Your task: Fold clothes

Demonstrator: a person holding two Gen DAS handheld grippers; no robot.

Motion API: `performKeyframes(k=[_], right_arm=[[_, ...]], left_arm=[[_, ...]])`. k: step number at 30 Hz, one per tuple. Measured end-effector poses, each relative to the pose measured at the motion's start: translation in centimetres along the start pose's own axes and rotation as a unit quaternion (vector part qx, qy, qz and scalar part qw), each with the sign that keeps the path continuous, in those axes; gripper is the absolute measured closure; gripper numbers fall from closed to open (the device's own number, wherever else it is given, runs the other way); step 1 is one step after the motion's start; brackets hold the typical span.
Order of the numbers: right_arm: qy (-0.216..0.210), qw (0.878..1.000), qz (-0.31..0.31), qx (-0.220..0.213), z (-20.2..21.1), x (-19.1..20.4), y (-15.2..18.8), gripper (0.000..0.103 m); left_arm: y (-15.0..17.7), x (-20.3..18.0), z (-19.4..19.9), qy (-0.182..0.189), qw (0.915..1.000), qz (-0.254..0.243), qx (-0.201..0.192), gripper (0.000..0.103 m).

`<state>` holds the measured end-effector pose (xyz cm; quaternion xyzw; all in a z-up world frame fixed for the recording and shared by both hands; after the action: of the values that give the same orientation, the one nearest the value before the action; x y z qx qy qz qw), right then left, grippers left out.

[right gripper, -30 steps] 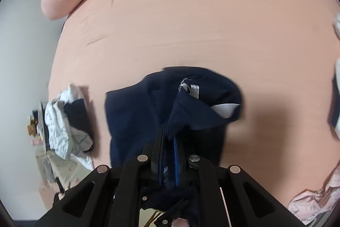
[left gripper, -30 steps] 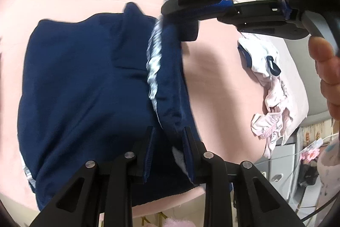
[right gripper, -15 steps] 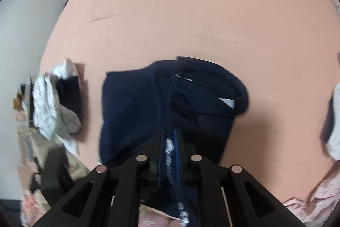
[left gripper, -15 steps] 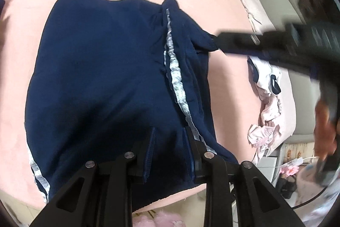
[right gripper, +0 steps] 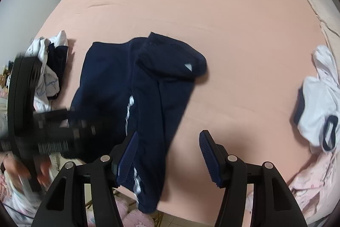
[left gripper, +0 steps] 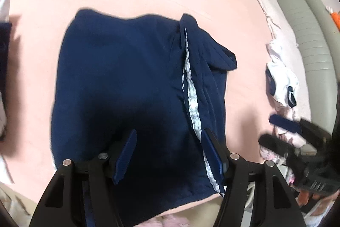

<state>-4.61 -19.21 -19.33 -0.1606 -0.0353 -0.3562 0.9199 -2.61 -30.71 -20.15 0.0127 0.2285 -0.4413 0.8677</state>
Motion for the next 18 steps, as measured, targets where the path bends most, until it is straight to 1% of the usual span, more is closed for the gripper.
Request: performKeyframes(k=[1,3,4,8,11,12,15,17,18], right_arm=[[0.000,1.000,-0.002,-0.001,0.0,-0.3,0.5,0.043],[0.000,1.000,-0.007,-0.001,0.1,-0.9,1.5,0.043],[0.001,1.000,-0.010,-0.002,0.1,-1.2,2.0,0.043],[-0.001,1.000,-0.018,-0.008,0.3,-1.8,3.7,0.042],[-0.011,0.999,-0.031,-0.019,0.5,-2.0,4.9,0.042],[-0.013,0.999,-0.036,-0.022,0.5,-1.9,5.1,0.042],[-0.015,0.998,-0.057,-0.036,0.2,-2.0,6.5,0.042],[-0.012,0.997,-0.058,-0.047,0.0,-1.7,7.3,0.042],[-0.002,0.997,-0.057,-0.051,-0.1,-1.5,7.7,0.042]], left_arm=[[-0.2,0.0,0.8,-0.003,1.0000,-0.005,-0.001,0.042],[-1.0,1.4,4.8,-0.009,0.9999,-0.010,0.003,0.042],[-1.1,1.4,5.0,-0.011,0.9999,-0.010,0.006,0.042],[-1.9,0.6,5.4,-0.015,0.9996,-0.020,0.010,0.042],[-2.9,0.0,4.9,-0.006,0.9997,-0.021,0.014,0.042],[-2.5,-0.2,4.3,-0.003,0.9997,-0.018,0.016,0.042],[-1.6,-0.7,4.1,0.007,0.9997,-0.020,0.012,0.042],[-2.3,-1.5,3.8,-0.006,0.9994,-0.035,0.006,0.042],[-3.4,-2.0,3.1,-0.013,0.9989,-0.045,0.003,0.042]])
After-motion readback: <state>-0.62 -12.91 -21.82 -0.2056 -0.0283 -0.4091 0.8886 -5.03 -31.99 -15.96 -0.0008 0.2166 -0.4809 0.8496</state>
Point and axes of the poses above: each gripper's, at about its wrist camera, not at the fingertips, and z roughly against the way its jaws point, x to its left, y to its underside, the point moved 5 cm from there along -z, roughly the way its jaws point, and after that the axes turned 5 degrees about -x, right-handed, at the moved point
